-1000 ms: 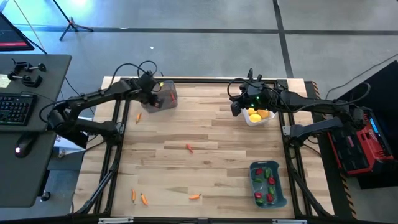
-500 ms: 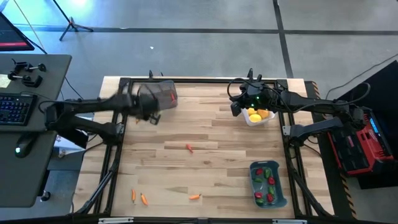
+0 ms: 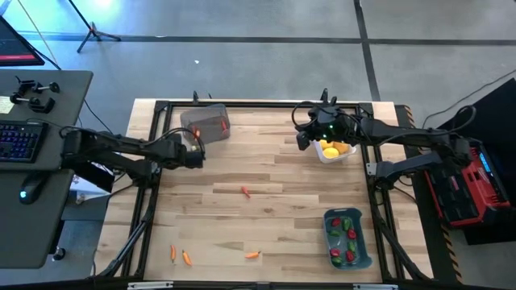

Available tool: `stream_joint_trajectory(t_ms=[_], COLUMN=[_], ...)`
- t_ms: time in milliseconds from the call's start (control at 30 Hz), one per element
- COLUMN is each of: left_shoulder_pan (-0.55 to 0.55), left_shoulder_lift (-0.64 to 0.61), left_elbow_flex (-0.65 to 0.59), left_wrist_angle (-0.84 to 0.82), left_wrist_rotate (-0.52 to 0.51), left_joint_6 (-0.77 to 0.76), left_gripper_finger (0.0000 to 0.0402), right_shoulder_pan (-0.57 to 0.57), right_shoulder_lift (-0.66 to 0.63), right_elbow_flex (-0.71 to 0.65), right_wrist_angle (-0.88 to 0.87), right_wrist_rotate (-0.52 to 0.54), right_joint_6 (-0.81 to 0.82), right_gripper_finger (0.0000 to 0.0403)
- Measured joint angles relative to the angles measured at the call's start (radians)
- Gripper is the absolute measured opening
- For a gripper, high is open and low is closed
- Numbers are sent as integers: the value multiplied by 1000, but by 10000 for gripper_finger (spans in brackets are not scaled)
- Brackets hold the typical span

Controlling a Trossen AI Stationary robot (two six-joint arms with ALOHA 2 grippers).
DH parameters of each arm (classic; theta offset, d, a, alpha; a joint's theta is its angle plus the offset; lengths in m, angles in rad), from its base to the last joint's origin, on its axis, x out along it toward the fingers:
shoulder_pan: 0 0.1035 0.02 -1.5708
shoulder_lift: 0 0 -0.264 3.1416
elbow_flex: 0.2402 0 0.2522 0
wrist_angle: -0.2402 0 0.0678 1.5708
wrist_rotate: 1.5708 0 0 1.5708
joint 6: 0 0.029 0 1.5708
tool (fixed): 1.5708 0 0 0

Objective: Sort produce into baskets
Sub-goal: Put the yellow chili pepper into the black bin

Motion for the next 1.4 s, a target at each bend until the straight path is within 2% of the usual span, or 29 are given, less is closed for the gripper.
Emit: stream_joint_trajectory(t_ms=[200, 433, 567, 700, 867, 1000, 1067, 1133, 1233, 1300, 1400], left_shoulder_pan=[67, 113, 114, 37, -128, -262, -317, -356, -341, -323, -305], left_shoulder_lift=[9, 9, 8, 2, -19, -19, -19, -19, -20, -20, -21], left_elbow_flex=[-102, -126, -124, -121, -109, -43, 1, 65, 157, 174, 162], left_wrist_angle=[142, 209, 242, 251, 226, 278, 310, 261, -25, -188, -190], left_wrist_rotate=[17, -11, 53, 158, 244, 361, 353, 277, 164, 133, 107], left_joint_6=[-20, 44, 89, 117, 32, -28, -24, -27, -143, -190, -231], left_gripper_finger=[0, 0, 0, 0, 0, 0, 0, 0, 0, 0, 0], right_shoulder_pan=[0, 0, 0, 0, 0, 0, 0, -1, -1, -1, -1], right_shoulder_lift=[49, 93, 89, 71, 65, 65, 65, 65, 65, 65, 65], right_elbow_flex=[0, 0, 0, 0, 0, 0, 0, 0, 0, 0, 0], right_wrist_angle=[8, 22, 33, 41, 40, 40, 41, 43, 52, 55, 55], right_wrist_rotate=[-8, -158, -173, -173, -174, -177, -177, -177, -177, -177, -176], right_joint_6=[45, 62, 79, 78, 76, 61, 58, 56, 40, 41, 32], right_gripper_finger=[0, 0, 0, 0, 0, 0, 0, 0, 0, 0, 0])
